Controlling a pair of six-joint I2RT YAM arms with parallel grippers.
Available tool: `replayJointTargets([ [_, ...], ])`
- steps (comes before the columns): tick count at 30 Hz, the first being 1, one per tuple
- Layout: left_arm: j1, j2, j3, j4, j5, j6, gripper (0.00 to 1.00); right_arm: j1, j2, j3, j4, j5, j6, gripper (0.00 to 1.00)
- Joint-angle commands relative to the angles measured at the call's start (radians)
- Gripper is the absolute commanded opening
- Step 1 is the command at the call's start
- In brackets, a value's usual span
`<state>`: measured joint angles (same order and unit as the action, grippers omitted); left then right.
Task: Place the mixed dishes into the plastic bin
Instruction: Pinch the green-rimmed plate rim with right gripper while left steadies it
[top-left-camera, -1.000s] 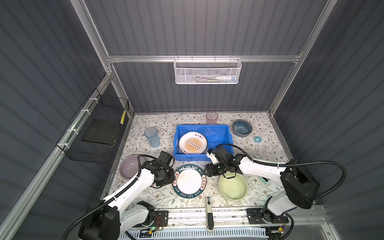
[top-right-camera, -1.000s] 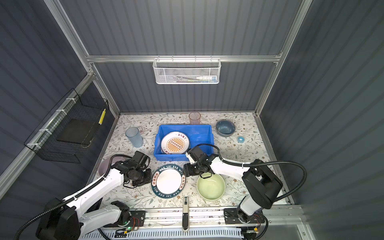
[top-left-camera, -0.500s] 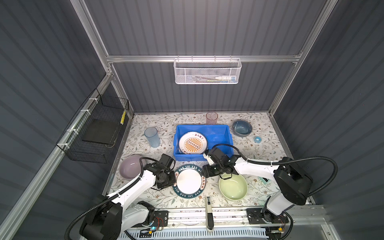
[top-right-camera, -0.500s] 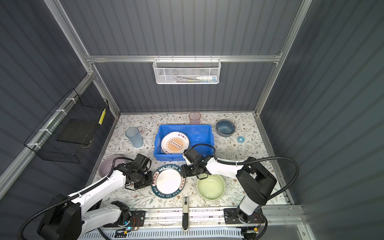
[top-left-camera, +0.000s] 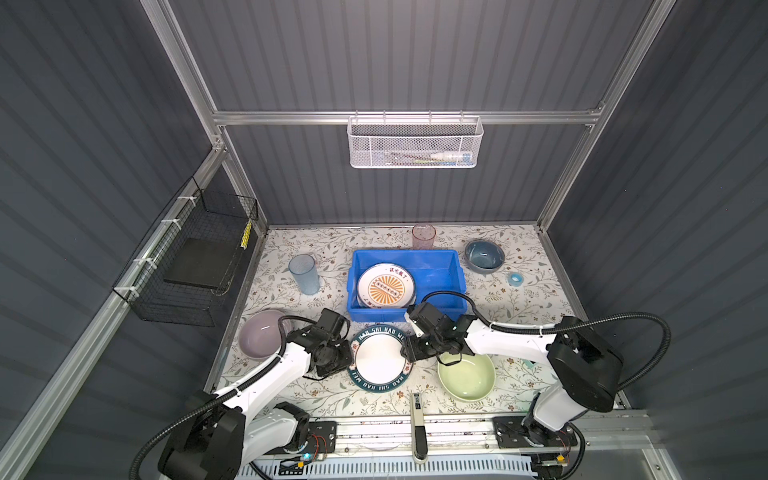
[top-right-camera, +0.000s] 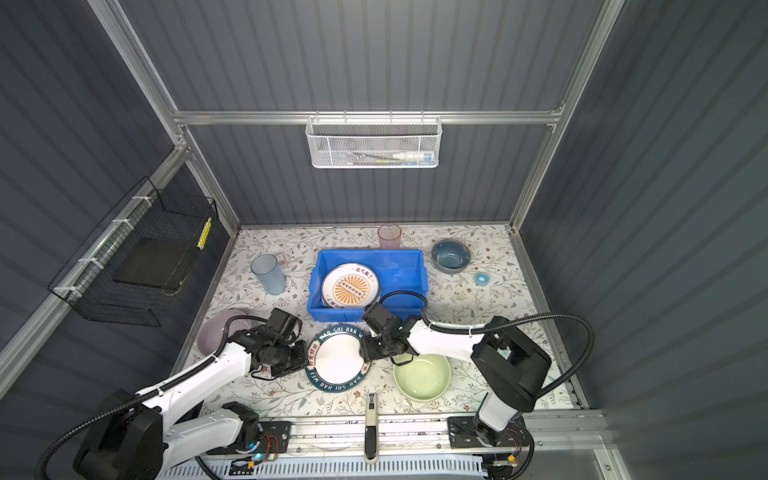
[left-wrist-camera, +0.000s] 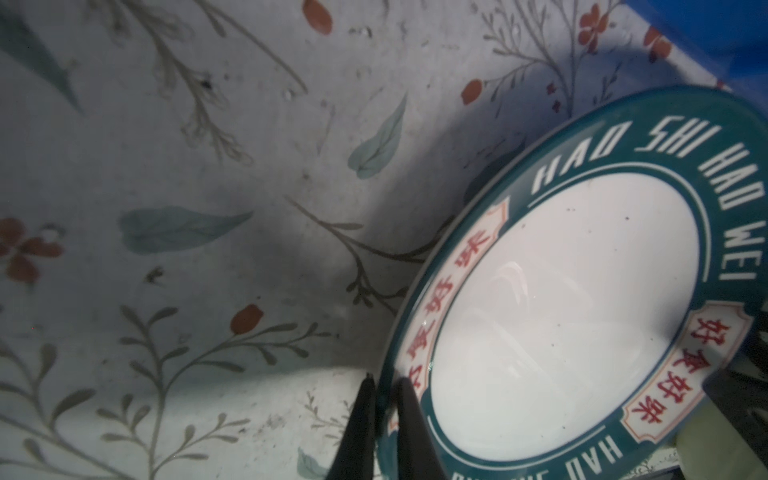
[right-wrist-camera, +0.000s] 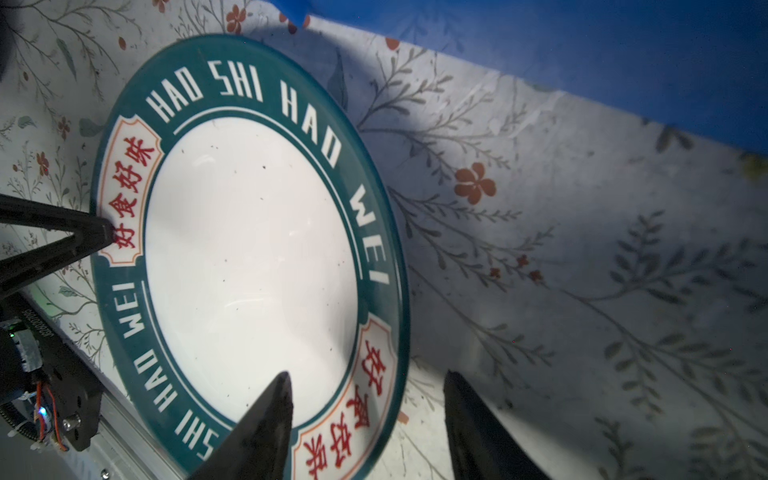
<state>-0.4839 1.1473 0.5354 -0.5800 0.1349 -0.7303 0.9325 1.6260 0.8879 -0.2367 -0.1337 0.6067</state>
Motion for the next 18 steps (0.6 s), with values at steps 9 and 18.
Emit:
replayJointTargets([
  [9, -0.004, 0.074, -0.069, 0.000, -0.032, -0.001, 0.09, 0.020, -0.004, 0.016, 0.035, -0.002, 0.055, 0.51],
  [18, -0.004, 0.058, -0.072, 0.001, -0.029, 0.006, 0.09, 0.019, -0.026, 0.003, 0.084, 0.034, 0.125, 0.28],
])
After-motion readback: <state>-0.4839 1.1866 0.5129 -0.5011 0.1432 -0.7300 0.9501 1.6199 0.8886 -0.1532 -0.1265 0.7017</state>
